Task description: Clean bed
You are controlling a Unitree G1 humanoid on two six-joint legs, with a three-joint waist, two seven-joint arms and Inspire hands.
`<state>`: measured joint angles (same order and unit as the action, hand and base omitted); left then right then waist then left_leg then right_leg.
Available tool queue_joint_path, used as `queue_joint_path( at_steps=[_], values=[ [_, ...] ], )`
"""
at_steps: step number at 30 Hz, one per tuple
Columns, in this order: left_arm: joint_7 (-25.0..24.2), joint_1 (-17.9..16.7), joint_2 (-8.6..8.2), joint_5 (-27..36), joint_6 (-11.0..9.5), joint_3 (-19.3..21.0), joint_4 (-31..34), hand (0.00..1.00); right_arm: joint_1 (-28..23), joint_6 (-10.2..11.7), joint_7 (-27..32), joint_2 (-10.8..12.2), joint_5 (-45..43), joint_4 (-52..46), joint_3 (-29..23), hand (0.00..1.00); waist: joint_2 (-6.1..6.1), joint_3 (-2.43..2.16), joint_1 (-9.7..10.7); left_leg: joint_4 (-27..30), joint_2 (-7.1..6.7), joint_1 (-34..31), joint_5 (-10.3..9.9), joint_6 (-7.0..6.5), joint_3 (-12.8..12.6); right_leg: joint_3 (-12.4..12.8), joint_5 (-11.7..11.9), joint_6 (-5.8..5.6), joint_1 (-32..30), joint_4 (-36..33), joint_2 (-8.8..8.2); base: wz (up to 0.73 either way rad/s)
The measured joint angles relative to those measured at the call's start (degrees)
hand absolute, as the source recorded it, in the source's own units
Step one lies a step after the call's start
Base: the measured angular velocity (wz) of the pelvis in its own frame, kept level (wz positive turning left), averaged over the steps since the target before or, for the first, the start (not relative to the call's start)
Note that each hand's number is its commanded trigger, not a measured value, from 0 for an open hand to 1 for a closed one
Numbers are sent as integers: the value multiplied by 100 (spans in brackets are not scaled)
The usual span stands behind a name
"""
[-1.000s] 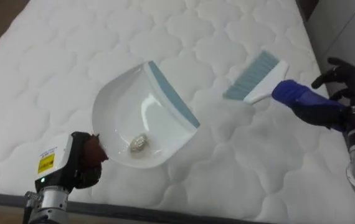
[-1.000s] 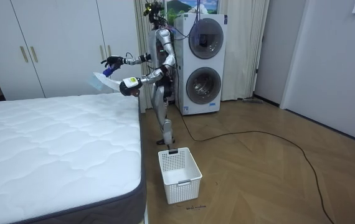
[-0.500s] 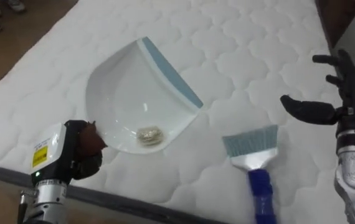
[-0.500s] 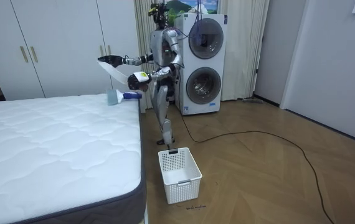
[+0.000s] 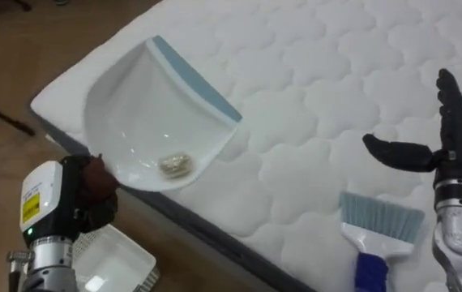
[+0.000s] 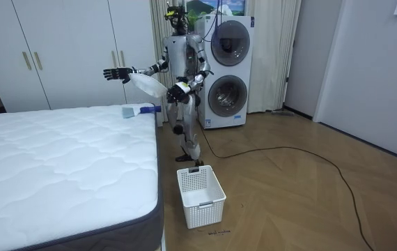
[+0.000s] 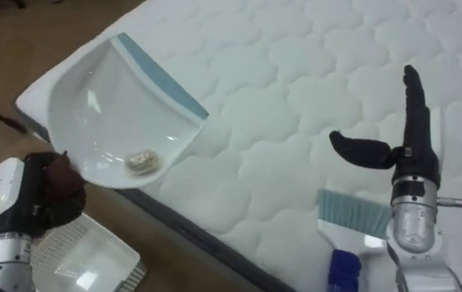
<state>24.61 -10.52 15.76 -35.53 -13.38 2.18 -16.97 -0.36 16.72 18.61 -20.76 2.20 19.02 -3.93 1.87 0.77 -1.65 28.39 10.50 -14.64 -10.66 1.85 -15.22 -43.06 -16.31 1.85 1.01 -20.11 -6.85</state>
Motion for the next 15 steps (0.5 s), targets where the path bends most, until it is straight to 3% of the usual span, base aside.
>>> queue_joint_path(
  at_steps=[1,3,5,9,10,11,15],
  values=[
    [0,16,-16,-6,-2,-46,13,100,0,23,5,0,-15,-24,-143,0,2,-7,176,-225,-171,-5,75,34,180,441,-34,-43,-71,-79,-9,150],
    [39,35,-33,-2,-18,-50,6,100,13,99,46,-1,-8,-107,-328,0,50,-24,269,-503,-396,-18,245,-84,275,1042,-116,-163,-176,-135,-66,114],
    [122,-79,-44,-3,-25,-4,2,100,-4,204,97,-2,1,-254,-351,0,27,-39,67,-662,-456,49,380,-133,93,800,-122,-171,-75,-124,-132,55],
    [220,-101,-141,13,-60,-3,3,100,-19,209,61,-1,-25,-467,-342,0,-33,-74,-73,-860,-480,87,582,-285,-219,310,-122,-169,81,48,-209,47],
    [228,-113,-185,12,-69,-2,3,100,-34,197,29,13,-43,-533,-329,0,-46,-81,-239,-855,-473,138,576,-289,-290,268,-131,-185,134,70,-235,7],
    [238,-120,-195,1,-78,5,4,100,-33,194,-2,44,-53,-693,-298,0,-79,-79,-383,-834,-467,161,559,-312,-283,136,-144,-221,207,132,-250,-9],
    [244,-153,-197,-3,-103,44,5,100,-48,207,-115,90,-48,-1070,-163,0,-110,-85,-514,-1076,-633,275,603,-384,-167,51,-79,-335,374,241,-268,18]
  ],
)
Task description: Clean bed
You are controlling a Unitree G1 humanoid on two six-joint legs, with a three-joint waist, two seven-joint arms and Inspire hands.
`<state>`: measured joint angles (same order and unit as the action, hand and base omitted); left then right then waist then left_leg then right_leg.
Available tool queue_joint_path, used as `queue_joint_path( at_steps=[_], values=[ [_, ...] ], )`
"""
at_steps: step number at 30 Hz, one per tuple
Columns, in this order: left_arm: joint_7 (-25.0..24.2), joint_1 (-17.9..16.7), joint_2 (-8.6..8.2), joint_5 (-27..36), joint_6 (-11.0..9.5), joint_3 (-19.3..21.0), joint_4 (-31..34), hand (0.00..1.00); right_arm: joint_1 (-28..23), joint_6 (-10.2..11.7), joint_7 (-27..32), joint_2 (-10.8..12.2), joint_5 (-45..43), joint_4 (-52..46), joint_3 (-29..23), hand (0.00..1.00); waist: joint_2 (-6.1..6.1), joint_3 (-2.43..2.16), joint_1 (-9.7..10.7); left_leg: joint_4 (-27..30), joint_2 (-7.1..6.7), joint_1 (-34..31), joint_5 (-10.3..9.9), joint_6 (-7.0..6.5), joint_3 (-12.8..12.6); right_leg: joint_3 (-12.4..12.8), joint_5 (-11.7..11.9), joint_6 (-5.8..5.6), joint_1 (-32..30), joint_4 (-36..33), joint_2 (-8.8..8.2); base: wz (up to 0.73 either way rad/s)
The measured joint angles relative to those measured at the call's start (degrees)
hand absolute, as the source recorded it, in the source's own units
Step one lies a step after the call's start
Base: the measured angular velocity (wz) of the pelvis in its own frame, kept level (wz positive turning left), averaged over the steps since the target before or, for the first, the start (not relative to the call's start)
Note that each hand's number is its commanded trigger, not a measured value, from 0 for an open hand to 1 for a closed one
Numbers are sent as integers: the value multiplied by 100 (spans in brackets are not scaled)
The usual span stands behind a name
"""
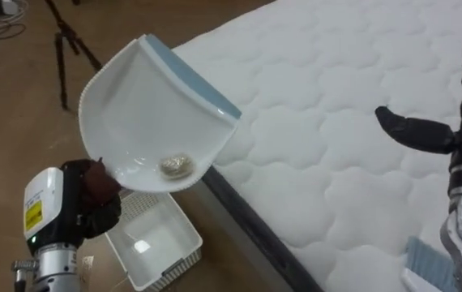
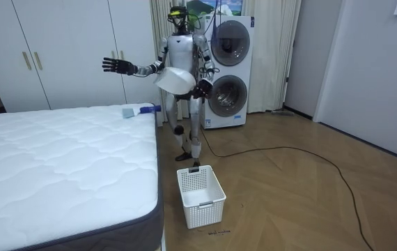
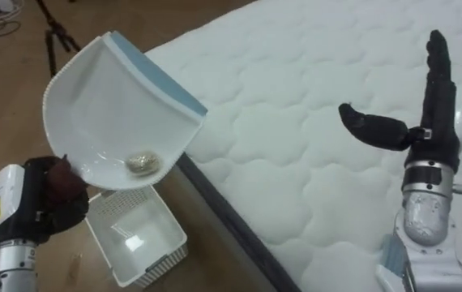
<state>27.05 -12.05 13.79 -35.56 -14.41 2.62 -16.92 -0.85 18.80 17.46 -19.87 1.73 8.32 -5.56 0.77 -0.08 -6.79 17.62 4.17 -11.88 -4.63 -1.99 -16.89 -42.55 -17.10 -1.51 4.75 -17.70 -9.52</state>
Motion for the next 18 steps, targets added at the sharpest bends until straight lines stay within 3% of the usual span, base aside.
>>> queue_joint_path(
  at_steps=[5,6,8,9,10,11,13,14,15,16,17,18],
  values=[
    [218,-81,-8,32,-117,91,1,100,-27,-5,-11,9,-11,-49,297,0,-4,3,-232,-14,-189,37,-74,-58,49,-69,47,-119,100,-129,-120,16],
    [224,-81,-28,34,-147,91,0,100,-36,-8,-8,9,-10,-45,422,0,-32,5,-271,-4,-231,24,-133,-81,103,-96,33,-135,82,-320,-166,34],
    [225,-75,-48,31,-229,91,3,100,-69,-19,3,51,-22,-39,560,0,-70,5,-273,-13,-359,23,-172,-118,387,89,36,-130,-34,-868,-328,63],
    [235,-42,-45,9,-253,82,8,100,-62,-19,17,135,-22,-39,605,0,-69,8,-199,11,-441,26,-190,-160,729,533,67,-96,-299,-1416,-430,103],
    [249,-33,-50,3,-256,79,7,100,-58,-18,10,225,-32,-34,671,0,-81,20,-114,-8,-599,17,-189,-217,1290,1298,-58,-20,-571,-1643,-313,104],
    [260,-30,-63,4,-256,78,7,100,-52,-18,-8,250,-63,-34,684,0,-89,27,-89,-19,-642,10,-175,-217,1533,1634,-150,20,-722,-1581,-164,105],
    [277,13,11,18,-258,77,1,100,-47,-14,-15,277,-220,-35,694,0,-109,53,63,-38,-784,-104,-36,-110,2358,2452,-156,23,-1353,-1051,269,136],
    [276,35,57,55,-258,49,-13,100,-49,-14,-4,275,-209,-29,693,0,-85,57,177,-29,-824,-121,-7,-97,2516,2675,-94,25,-1509,-913,302,160],
    [276,47,103,180,-263,17,-49,100,-44,-12,4,276,-198,-10,696,0,-26,55,249,6,-913,-146,21,-58,2748,3080,152,-44,-1767,-664,328,152],
    [277,103,125,370,-269,-40,-184,100,-43,-13,18,276,-201,45,711,0,-9,70,338,144,-1013,-172,-43,18,3033,3333,570,-131,-1880,-439,349,145],
    [272,129,155,459,-272,-65,-254,100,-59,-18,24,281,-208,69,731,0,13,64,372,235,-1052,-207,-82,54,3068,3346,711,-146,-1839,-412,317,151],
    [263,195,169,630,-274,-76,-369,100,-77,-16,16,253,-211,92,756,0,16,88,492,410,-965,-298,-130,59,2808,3224,815,43,-1767,-397,374,124]
  ],
)
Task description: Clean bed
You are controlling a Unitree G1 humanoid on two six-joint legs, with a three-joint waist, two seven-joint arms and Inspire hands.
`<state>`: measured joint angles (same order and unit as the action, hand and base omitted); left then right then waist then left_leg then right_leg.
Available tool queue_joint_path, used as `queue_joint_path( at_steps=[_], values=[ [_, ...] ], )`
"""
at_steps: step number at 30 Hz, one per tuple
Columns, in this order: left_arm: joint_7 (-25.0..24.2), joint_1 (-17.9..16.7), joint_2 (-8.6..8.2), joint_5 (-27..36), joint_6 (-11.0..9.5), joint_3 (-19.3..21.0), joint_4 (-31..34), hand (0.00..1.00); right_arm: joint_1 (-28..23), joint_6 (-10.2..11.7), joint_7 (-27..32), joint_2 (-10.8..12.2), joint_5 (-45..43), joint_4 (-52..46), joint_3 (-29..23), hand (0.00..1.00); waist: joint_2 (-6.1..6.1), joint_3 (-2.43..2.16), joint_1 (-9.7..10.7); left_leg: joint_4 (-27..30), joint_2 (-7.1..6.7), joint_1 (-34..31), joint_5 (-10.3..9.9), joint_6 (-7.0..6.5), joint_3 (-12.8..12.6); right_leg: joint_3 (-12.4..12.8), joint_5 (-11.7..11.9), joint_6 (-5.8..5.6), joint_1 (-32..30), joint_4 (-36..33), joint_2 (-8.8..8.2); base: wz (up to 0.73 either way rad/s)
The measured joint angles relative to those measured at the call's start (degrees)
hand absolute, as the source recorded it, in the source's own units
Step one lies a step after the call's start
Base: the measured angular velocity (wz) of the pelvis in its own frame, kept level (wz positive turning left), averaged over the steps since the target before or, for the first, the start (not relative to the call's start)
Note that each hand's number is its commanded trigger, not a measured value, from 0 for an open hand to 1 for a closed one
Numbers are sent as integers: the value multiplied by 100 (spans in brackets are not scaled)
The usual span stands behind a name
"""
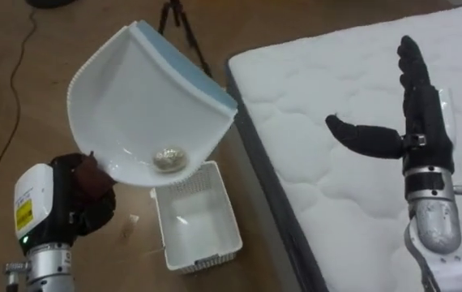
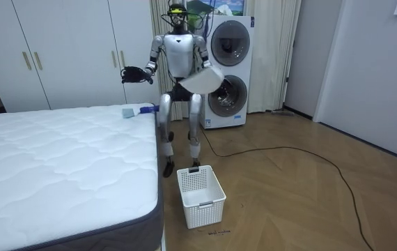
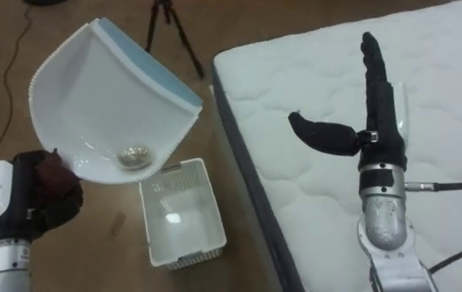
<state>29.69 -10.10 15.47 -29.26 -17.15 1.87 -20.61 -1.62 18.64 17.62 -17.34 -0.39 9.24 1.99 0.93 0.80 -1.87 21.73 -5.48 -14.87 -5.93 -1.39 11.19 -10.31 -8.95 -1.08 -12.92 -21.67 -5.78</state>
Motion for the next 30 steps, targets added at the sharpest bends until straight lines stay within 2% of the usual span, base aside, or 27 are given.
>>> queue_joint_path(
  at_steps=[1,3,5,7,9,10,11,14,16,19,22,24,26,29,30],
  values=[
    [-1,74,14,132,0,-5,-70,100,21,0,-16,-39,14,43,2,0,-36,3,-35,85,152,-146,-34,8,-255,-155,-45,51,-8,2,54,98],
    [1,150,99,279,0,-1,-189,100,76,0,-130,-46,26,142,43,0,-64,23,-115,115,280,-304,-76,62,-348,-289,-57,104,-24,11,132,42],
    [0,220,130,278,6,2,-336,100,73,-3,-246,-47,16,269,169,0,-68,27,-139,103,304,-364,-94,94,-394,-399,-98,169,-23,24,162,26],
    [-8,280,126,281,4,-27,-451,100,67,-79,-437,-42,32,448,346,0,-61,33,-205,55,353,-382,-122,136,-397,-403,-107,213,-5,99,258,6],
    [-16,417,124,282,1,-28,-583,100,56,-112,-587,-38,28,542,400,0,-52,41,-208,77,374,-470,-132,151,-397,-393,-100,277,-17,93,300,21],
    [-16,534,124,279,-6,-30,-704,100,52,-126,-641,-37,24,649,401,0,-19,67,-191,116,381,-507,-138,144,-462,-401,-163,291,-35,52,300,35],
    [-16,580,124,279,-6,-29,-748,100,50,-128,-655,-39,26,689,401,0,3,71,-190,174,389,-560,-150,135,-512,-393,-203,292,-76,4,298,33],
    [-13,735,112,278,2,-114,-967,100,70,-129,-726,-44,14,796,400,0,26,77,-180,691,405,-940,-390,142,-456,-344,-449,302,-384,-407,313,14],
    [-13,745,101,275,61,-186,-1334,100,28,-129,-909,-29,30,974,431,0,73,89,-235,1061,374,-1022,-625,125,-489,-61,-737,274,-541,-831,319,-2],
    [-1,696,107,284,107,-266,-1529,100,16,-143,-898,-49,62,1238,483,0,86,95,-261,1560,369,-1345,-907,134,-498,-53,-1028,278,-833,-1347,297,1],
    [0,683,108,282,176,-485,-1737,100,-1,-160,-910,-28,56,1582,674,0,95,91,-257,1557,357,-1445,-924,125,-502,13,-1033,279,-956,-1400,287,2],
    [0,713,117,287,170,-496,-1925,100,-3,-197,-912,10,20,1721,767,0,94,90,-246,1529,361,-1526,-898,115,-530,35,-1016,280,-1064,-1412,288,-2],
    [-3,861,192,287,196,-508,-2183,100,4,-206,-924,16,-4,1876,834,0,80,91,-170,1531,362,-1654,-873,116,-511,-26,-998,290,-1171,-1407,267,5],
    [-59,1157,560,413,228,-735,-2386,100,13,-253,-970,-4,-18,1931,857,0,38,114,-50,1526,344,-1889,-822,119,-489,-88,-962,306,-1403,-1424,244,5],
    [-123,1307,725,514,230,-802,-2493,100,38,-252,-976,-4,-52,1931,859,0,-29,152,38,1532,319,-1955,-808,111,-458,-128,-957,303,-1442,-1426,235,10]
  ],
)
